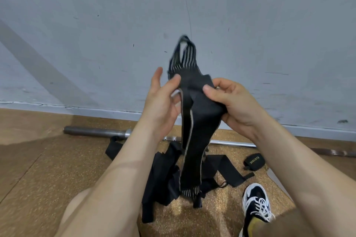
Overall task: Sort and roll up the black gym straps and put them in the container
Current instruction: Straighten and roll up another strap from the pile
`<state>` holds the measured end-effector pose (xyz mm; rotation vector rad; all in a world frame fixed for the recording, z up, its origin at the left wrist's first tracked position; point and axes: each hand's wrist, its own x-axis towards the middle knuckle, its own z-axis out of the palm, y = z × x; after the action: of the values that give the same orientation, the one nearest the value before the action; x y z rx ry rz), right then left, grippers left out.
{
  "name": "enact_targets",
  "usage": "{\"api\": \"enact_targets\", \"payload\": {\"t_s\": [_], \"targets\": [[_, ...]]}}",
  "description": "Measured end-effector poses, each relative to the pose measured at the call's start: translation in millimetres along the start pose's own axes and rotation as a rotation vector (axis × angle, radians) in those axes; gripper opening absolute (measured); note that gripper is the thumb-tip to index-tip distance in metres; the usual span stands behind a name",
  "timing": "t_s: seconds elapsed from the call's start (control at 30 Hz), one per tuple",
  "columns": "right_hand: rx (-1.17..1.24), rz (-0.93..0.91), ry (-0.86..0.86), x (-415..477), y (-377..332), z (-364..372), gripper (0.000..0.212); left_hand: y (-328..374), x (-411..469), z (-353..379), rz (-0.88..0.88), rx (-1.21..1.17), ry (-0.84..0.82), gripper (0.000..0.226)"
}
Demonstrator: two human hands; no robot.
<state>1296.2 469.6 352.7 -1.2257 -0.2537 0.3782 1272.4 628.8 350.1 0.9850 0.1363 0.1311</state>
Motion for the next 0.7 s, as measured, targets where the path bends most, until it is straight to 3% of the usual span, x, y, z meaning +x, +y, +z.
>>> {"api": "enact_targets", "payload": {"t_s": [0.1,0.2,0.3,0.4,0.5,0.7], "targets": [[0.186,-0.021,0.094,4.7,-8.5,-6.9,0.004,-14.4,-3.6,-0.9,-0.197,0.21,-0.098,0.058],[0.232,0.001,0.101,5.2,-13.5,-14.5,0.002,-20.8,-7.8,-1.7,-0.247,0.309,-0.16,0.05],[0.098,0.056,-0.014,4.7,-13.8,-18.8,0.011,-18.5,-9.4,-2.2,-0.224,0.251,-0.15,0.044],[-0.226,0.094,-0.172,3.4,-10.4,-23.0,0.02,-7.4,-5.1,-7.7,-0.142,0.051,-0.017,0.033],[-0.475,0.109,-0.293,0.7,-4.5,-21.7,0.011,4.6,-4.4,-11.0,-0.069,0.093,0.043,0.034],[-0.355,0.088,-0.334,-7.4,-8.6,-18.5,0.017,8.0,-3.6,-7.7,0.081,0.069,0.029,0.067]]}}
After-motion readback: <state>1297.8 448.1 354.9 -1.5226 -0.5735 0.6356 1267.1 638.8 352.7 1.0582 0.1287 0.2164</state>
